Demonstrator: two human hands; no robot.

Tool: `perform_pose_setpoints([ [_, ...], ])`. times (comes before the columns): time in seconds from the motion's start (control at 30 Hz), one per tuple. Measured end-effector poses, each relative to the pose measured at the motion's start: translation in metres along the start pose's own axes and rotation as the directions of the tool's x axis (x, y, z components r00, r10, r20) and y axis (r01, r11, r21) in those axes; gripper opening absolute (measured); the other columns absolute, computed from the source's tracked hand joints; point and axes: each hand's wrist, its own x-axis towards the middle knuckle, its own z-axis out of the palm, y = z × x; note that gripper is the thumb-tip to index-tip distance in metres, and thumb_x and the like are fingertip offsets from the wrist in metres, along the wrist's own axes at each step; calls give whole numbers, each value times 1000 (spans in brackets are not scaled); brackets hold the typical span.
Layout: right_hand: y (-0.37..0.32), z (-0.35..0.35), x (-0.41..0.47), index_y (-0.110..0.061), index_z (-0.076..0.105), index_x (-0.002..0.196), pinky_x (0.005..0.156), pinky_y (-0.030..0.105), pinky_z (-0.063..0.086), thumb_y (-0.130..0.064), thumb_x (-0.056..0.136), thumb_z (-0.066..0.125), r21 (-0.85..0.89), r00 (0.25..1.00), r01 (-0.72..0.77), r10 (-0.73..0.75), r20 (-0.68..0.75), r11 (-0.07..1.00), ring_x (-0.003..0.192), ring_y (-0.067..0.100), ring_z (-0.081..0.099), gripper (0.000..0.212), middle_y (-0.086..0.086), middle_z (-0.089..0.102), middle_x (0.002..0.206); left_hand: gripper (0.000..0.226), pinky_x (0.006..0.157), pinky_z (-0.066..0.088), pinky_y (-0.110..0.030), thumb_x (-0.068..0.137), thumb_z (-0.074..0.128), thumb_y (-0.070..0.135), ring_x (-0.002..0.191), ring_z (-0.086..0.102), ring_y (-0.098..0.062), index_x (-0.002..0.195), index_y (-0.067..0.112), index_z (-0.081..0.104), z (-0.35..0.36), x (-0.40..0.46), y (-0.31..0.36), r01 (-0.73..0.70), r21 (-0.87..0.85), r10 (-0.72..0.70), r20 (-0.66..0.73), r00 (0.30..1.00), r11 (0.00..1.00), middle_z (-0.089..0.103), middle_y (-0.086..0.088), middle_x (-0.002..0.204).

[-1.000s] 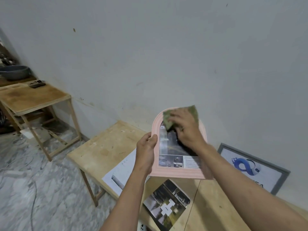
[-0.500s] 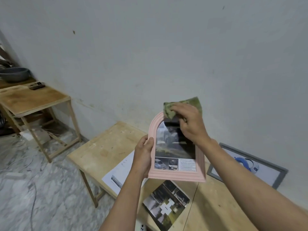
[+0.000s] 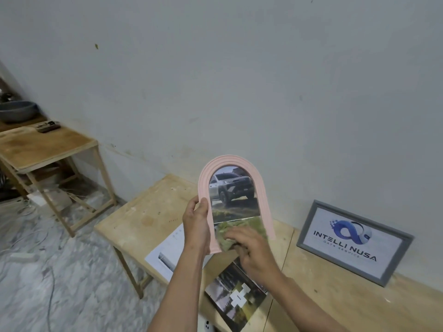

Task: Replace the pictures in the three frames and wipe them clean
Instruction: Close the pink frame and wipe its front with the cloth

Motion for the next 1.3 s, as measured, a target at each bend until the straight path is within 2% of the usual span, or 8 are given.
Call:
perform_pose_setpoints([
  [0.2,-40,-41,27,-10,69,108,74,14,54,6,97,43,570,944,-309,319,86,761,90,4,68,32,-1,69,101,22,70,55,-32,102,53,26,85,72,-20,120,19,63,-4,-6,-6,74,104,-80,48,996,992,73,-11,111],
  [0.33,-34,-89,110,-14,71,108,99,17,40,9,83,51,217,904,-60,145,-401,974,104,2,62,39,-1,69,112,24,89,53,-52,101,53,31,97,70,-34,119,20,65,8,-14,-3,114,105,-129,152,980,988,74,-12,109],
  [0.43,-21,-73,139,-13,74,105,114,25,18,6,72,59,-151,973,81,-111,-200,985,120,27,57,41,6,67,122,25,83,47,-43,98,60,28,83,65,-26,116,14,67,22,-16,4,118,46,-125,176,976,992,71,-11,97],
  [0.63,-27,-7,69,-22,70,111,122,38,4,-2,87,55,2,962,227,-225,152,974,141,5,29,35,-6,53,142,37,88,51,-43,96,52,35,93,67,-32,101,6,74,3,-1,10,344,-352,-304,165,938,871,70,-18,104],
  [0.8,-21,-4,43,-17,71,109,119,30,3,1,83,59,8,908,260,-248,339,966,141,12,35,34,-3,60,135,49,104,49,-48,95,58,36,115,64,-31,132,4,60,-7,8,21,382,-159,-362,143,921,910,67,-16,127],
  [1.0,-16,-47,20,-10,72,105,113,15,27,7,88,54,176,868,-114,12,496,978,122,10,50,30,2,60,128,25,45,48,-21,106,44,21,45,60,-11,86,11,56,-12,9,27,248,94,-259,145,955,964,62,3,55],
  [1.13,-7,-90,39,-26,74,94,72,10,49,10,91,49,339,969,-234,189,161,911,86,-3,64,44,-5,69,103,19,51,54,-29,104,48,20,53,65,-17,96,6,60,-22,2,20,129,155,-150,135,979,979,67,-7,68],
  [1.3,13,-105,108,-12,73,110,112,32,32,15,75,59,-104,983,55,-72,-169,993,121,20,56,46,6,66,125,14,57,55,-31,101,52,18,59,66,-21,99,7,61,-4,-12,21,62,202,-101,186,977,977,68,-9,74],
])
